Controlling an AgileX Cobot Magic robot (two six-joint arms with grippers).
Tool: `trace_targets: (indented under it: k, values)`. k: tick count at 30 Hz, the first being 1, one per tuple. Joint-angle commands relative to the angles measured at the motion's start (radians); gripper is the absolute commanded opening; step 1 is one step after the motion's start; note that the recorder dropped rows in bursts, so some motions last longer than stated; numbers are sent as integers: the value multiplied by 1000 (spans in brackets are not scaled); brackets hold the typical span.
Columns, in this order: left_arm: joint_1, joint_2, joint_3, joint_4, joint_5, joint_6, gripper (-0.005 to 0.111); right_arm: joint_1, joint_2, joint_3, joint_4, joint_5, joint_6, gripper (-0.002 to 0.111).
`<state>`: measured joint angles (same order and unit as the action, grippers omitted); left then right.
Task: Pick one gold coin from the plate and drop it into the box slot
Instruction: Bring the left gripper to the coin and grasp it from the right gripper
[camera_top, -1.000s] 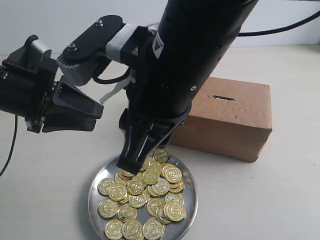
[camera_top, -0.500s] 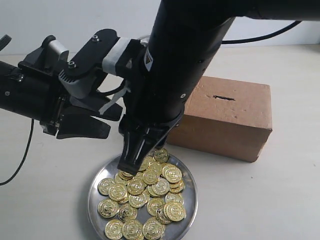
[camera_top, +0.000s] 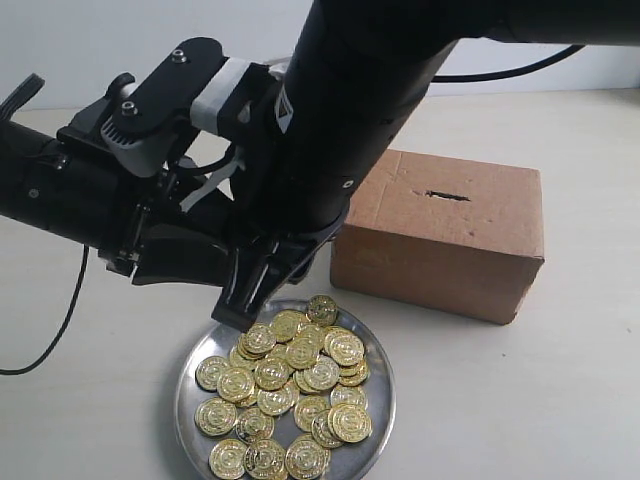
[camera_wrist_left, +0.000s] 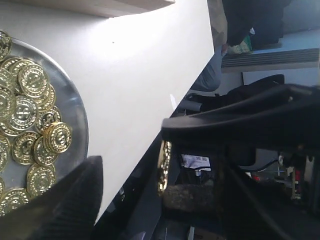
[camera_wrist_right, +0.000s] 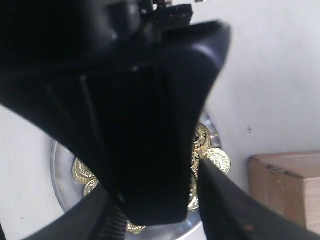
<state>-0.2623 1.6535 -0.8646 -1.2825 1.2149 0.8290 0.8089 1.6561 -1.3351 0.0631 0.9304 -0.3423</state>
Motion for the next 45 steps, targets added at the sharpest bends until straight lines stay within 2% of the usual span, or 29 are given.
trace_targets:
  k: [1, 7, 11, 21, 29, 37, 39, 41, 45]
  values:
    - [-8, 0, 2, -9, 6, 2, 62, -6, -1, 1, -21, -16, 13, 23]
    - [-8, 0, 2, -1, 6, -19, 36, -6, -1, 1, -21, -22, 13, 23]
    - [-8, 0, 2, 5, 6, -19, 43, -6, -1, 1, -18, -52, 13, 23]
    - [-8, 0, 2, -17, 6, -21, 43, -6, -1, 1, -14, -81, 13, 23]
    - [-8, 0, 2, -17, 6, -21, 21, -6, -1, 1, -14, -99, 13, 23]
    - [-8, 0, 2, -17, 6, -19, 20, -6, -1, 1, -10, -123, 21, 23]
    - [-8, 0, 2, -17, 6, -15, 14, -6, -1, 1, -10, -123, 21, 23]
    - [-8, 0, 2, -17, 6, 3, 1, -6, -1, 1, -10, -123, 21, 23]
    - [-8, 0, 2, -20, 6, 8, 0, -6, -1, 1, -10, -123, 21, 23]
